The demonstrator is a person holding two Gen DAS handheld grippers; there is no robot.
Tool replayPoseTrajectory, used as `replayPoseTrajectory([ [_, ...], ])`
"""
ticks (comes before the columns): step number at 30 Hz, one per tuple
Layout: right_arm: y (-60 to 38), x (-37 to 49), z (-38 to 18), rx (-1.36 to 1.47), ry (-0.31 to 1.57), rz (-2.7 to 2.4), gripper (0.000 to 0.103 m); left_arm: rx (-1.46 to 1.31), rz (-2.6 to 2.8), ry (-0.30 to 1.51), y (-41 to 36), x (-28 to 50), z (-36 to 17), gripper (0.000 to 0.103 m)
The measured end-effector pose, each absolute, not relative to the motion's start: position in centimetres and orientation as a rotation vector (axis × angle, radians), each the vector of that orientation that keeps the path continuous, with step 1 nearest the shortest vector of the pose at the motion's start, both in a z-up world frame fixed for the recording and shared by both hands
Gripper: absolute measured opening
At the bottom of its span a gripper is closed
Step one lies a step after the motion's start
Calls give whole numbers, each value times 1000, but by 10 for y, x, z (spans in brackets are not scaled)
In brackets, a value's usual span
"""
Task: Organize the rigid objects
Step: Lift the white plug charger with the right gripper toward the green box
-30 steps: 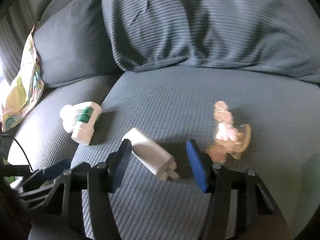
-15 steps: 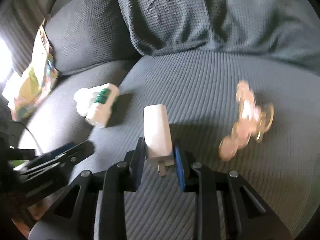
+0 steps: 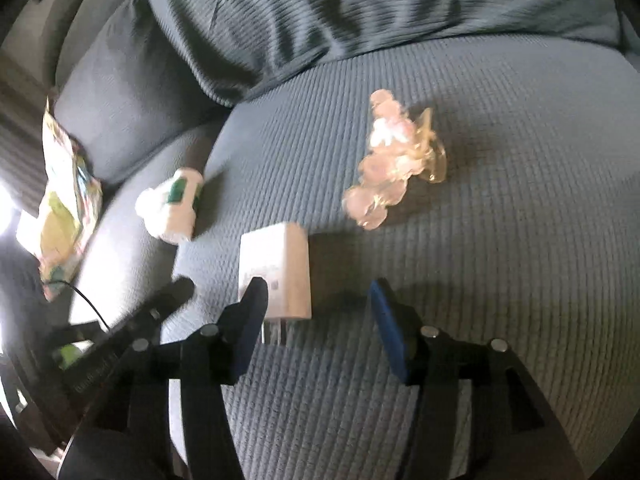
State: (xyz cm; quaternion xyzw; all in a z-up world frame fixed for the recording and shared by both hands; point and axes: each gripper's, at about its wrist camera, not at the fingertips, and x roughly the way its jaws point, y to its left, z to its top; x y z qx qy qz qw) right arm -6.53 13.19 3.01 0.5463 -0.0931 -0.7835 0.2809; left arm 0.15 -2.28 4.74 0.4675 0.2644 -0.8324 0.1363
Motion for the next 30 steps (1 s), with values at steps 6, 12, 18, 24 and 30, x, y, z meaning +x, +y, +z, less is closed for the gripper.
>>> replayPoseTrajectory([
  [6,127,-77,29,1432,-349,-2019,54,1449,-2462,815,-9,-9,40,62],
  [12,110,-81,19,1460,-346,-1961,54,1518,-2486,826,3,-15,35,62],
  [18,100,-82,10,1456,-306,-1932,53,1519,-2500,891,6,-19,35,60],
  [24,96,-81,8,1431,-279,-1914,44,1520,-2572,856,20,-21,44,39],
  [30,104,-78,17,1404,-305,-1936,44,1485,-2611,816,31,-19,59,38],
])
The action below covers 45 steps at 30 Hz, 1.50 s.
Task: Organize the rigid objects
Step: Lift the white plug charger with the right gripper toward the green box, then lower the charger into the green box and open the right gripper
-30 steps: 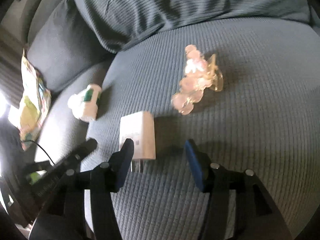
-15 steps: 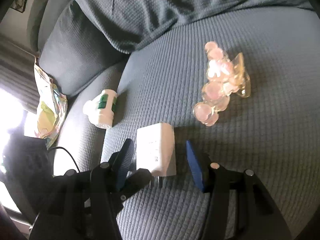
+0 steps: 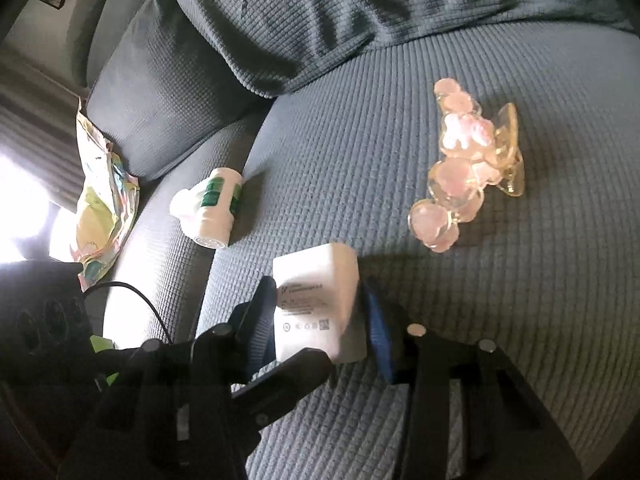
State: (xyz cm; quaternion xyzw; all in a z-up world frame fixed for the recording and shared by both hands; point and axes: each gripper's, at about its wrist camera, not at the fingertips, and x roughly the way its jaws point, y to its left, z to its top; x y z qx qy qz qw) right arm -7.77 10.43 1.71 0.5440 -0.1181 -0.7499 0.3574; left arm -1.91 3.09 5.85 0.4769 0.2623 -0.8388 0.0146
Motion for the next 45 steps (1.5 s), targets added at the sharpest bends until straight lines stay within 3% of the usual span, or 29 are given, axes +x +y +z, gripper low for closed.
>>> replayPoseTrajectory([
  [19,227,-38,113,1040,-451,-2241,43,1181,-3036,572,137,-10,150,38],
  [45,430,-12,120,1047,-660,-2647,43,1364,-3438,458,325,-44,145,38],
])
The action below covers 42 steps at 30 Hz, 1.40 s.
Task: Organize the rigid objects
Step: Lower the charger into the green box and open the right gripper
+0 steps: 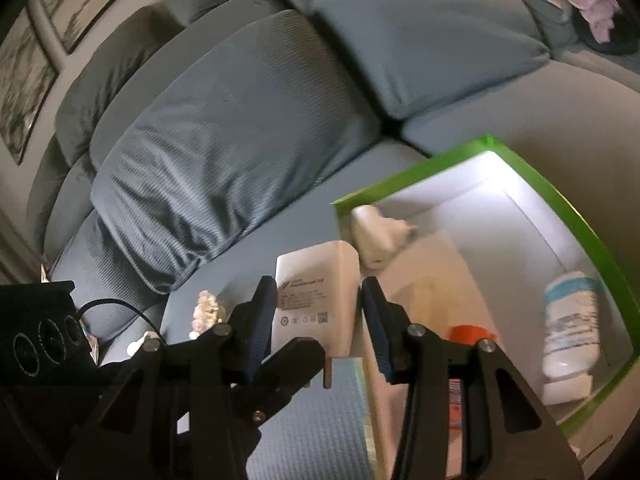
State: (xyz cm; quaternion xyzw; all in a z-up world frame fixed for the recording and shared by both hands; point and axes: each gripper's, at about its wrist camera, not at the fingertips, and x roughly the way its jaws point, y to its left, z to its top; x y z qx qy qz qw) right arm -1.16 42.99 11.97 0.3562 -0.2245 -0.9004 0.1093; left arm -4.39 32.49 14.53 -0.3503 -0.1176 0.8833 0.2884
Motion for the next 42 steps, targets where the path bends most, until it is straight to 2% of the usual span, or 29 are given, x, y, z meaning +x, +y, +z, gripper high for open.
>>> replayPoseTrajectory([
  [12,467,-12,104,1160,-705,-2700,43,-1005,2255,-345,359,-55,127,38],
  [25,474,-14,95,1252,-735,-2709,45,-1062,2203,-410,361,-59,119,38],
  [27,473,-13,97,1240,-747,-2698,52,-1056,2214,-408,358,-58,122,38],
  [28,471,-13,98,1234,-747,-2702,62,-1050,2222,-405,356,-57,123,38],
  [29,471,-12,100,1221,-740,-2716,68,-1041,2234,-401,354,-56,125,38],
  [38,456,-10,108,1194,-707,-2738,72,-1021,2346,-388,324,-44,138,39],
  [39,454,-10,110,1186,-703,-2738,72,-1019,2368,-377,320,-41,140,40],
  [41,448,-10,113,1169,-701,-2722,72,-1014,2394,-361,314,-39,143,52],
  [42,446,-9,113,1165,-700,-2718,72,-1012,2411,-358,309,-37,144,52],
])
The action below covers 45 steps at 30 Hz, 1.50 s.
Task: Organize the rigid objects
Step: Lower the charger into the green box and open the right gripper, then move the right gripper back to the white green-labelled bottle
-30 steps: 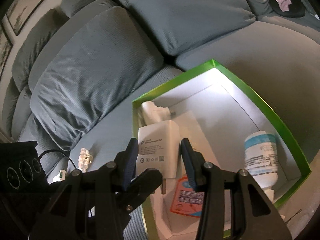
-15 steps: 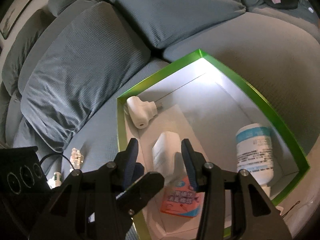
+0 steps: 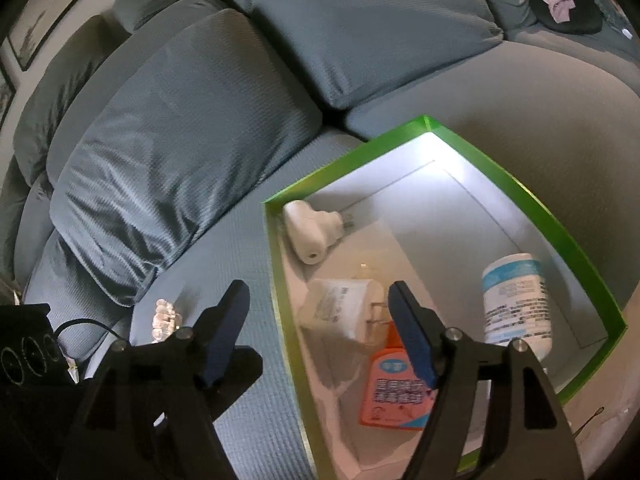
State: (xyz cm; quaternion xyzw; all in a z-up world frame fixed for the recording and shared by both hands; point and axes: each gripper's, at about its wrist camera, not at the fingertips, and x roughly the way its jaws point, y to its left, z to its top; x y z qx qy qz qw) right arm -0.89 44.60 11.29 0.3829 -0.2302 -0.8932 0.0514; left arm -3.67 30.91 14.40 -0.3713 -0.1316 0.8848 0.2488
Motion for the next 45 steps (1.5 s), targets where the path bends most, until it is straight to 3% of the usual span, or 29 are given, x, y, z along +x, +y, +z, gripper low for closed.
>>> replayPoseTrajectory([
  [12,393,-10,121,1120,-611,-2589,75,-1064,2700,-361,224,-11,152,54],
  [25,302,-13,124,1110,-457,-2419,75,-1246,3051,-486,96,18,145,55],
  [45,104,-27,112,1195,-203,-2107,75,-1496,3220,-880,-90,54,97,55],
])
